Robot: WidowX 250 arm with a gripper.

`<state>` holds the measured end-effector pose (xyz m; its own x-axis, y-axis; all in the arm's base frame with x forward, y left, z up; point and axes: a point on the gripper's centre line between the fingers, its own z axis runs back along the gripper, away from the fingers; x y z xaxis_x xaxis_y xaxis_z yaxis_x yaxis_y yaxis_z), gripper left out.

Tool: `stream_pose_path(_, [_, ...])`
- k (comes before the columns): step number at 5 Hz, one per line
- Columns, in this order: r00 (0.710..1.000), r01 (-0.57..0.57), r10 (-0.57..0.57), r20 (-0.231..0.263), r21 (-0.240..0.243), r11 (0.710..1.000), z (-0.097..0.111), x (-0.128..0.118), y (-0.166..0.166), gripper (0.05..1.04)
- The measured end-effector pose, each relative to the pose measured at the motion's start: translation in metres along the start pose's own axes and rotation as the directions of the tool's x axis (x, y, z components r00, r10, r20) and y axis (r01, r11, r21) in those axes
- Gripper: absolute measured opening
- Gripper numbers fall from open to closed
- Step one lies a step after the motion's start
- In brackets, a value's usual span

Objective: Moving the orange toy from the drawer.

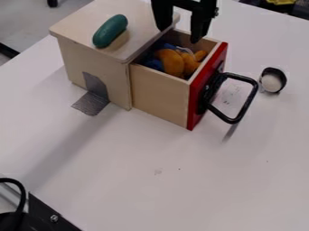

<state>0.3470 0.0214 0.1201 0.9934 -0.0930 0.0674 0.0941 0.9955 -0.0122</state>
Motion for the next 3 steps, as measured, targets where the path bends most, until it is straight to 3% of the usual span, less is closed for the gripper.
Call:
stream_pose_path(2, [0.999, 0.046, -0.046, 0.001, 0.045, 0.998, -0.034, 0.008, 0.01, 0.997])
stream_pose_path(3, [0.996, 0.084, -0.082, -0.042, 0.065, 0.994, -0.047, 0.002, 0.008, 0.998])
